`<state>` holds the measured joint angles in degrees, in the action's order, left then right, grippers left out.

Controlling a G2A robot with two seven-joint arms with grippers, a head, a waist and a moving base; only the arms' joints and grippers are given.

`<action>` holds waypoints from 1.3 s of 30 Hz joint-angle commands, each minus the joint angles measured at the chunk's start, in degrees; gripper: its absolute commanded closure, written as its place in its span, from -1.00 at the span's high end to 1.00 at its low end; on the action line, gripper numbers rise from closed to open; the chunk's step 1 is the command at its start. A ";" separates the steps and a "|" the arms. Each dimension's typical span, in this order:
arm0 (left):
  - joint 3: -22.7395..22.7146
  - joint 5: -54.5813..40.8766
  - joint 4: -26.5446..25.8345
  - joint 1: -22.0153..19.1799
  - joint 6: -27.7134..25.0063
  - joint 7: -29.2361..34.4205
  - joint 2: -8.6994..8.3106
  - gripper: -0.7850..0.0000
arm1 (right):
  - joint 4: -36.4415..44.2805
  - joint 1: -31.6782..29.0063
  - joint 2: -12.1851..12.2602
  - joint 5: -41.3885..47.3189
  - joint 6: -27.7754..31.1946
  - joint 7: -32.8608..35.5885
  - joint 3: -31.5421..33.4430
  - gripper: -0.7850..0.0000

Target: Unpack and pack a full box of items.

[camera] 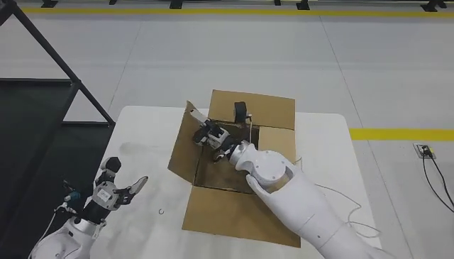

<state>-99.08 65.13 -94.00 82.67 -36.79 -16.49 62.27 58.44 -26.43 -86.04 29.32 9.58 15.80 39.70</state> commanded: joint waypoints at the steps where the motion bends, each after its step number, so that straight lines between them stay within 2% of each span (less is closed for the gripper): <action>1: -0.35 0.00 -1.22 0.91 -0.39 -0.22 -0.05 1.00 | -1.38 0.67 -0.85 -0.34 0.43 -0.60 -0.81 1.00; 8: 0.17 -0.35 -3.65 1.86 -0.14 -0.07 0.00 1.00 | -6.39 2.80 -3.85 -0.76 1.60 -1.47 -2.75 1.00; 13: 1.67 -0.72 -2.91 -0.22 3.16 3.37 0.16 1.00 | -9.12 3.65 -5.41 -1.30 2.99 -0.02 -3.27 1.00; 18: 4.49 -1.27 -0.09 -3.90 5.11 8.89 0.33 1.00 | -10.14 3.16 -5.69 -0.29 7.39 5.99 -1.64 1.00; 23: 6.28 -1.65 2.34 -6.48 5.99 11.61 0.45 1.00 | -7.25 -0.08 -4.05 2.67 14.91 13.64 3.76 1.00; 27: 6.51 -1.69 3.86 -7.08 6.52 12.02 0.45 1.00 | -2.31 -4.31 -1.55 3.52 16.87 18.40 10.20 1.00; 33: 6.60 -1.89 5.79 -7.73 7.47 12.41 0.45 1.00 | 7.19 -11.29 1.68 1.44 13.20 21.82 18.54 1.00; 39: 7.02 -1.71 7.71 -8.80 8.39 12.96 0.47 1.00 | 12.78 -14.88 3.46 -1.96 7.56 25.78 22.74 1.00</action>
<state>-92.13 63.33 -86.57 74.04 -28.49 -3.61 62.74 70.72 -41.05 -82.79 27.69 17.98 40.63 61.95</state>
